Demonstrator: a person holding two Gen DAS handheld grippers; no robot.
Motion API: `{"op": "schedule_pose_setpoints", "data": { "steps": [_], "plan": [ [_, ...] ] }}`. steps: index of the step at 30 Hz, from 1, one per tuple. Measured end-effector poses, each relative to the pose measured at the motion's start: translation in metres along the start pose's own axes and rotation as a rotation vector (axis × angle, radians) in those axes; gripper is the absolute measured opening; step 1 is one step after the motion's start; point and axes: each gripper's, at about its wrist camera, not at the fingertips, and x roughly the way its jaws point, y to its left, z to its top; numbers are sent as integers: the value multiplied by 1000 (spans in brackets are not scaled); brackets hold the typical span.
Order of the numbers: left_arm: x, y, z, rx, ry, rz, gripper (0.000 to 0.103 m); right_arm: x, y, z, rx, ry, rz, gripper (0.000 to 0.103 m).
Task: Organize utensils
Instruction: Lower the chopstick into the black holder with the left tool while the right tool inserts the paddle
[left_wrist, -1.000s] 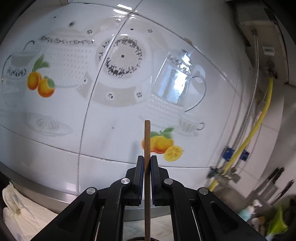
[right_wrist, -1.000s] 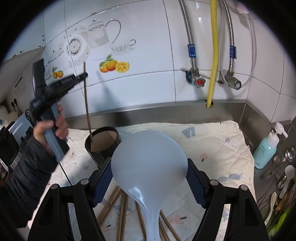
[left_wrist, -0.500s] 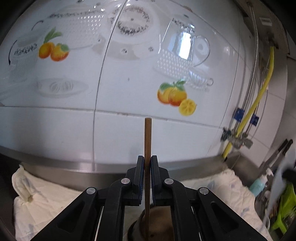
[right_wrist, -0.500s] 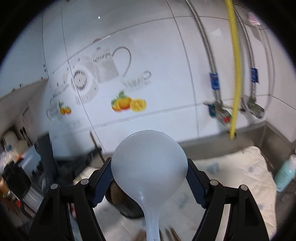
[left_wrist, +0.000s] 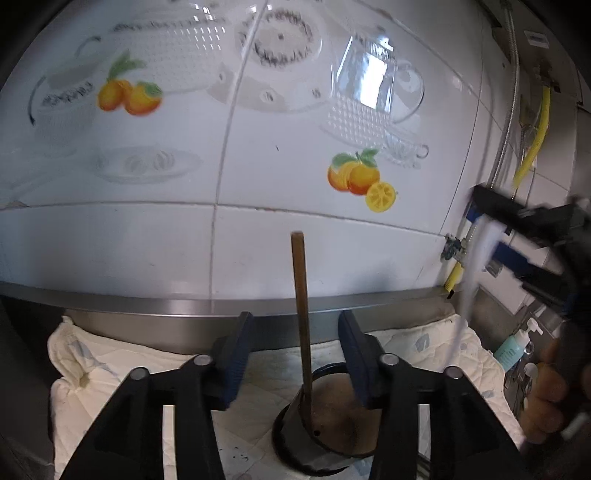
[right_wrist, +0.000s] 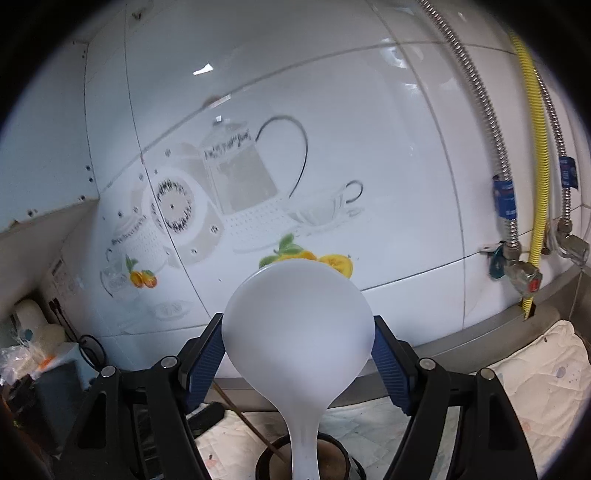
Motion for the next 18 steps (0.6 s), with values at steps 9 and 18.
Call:
{"op": "schedule_pose_setpoints", "data": {
  "steps": [9,18],
  "plan": [
    [-38,13,4,6,35,47,55,32,-8,-30,-25,140,-32,83],
    [-74,21,1,3,69,100,62,36,-8,-45,-102,254,-42,84]
  ]
}}
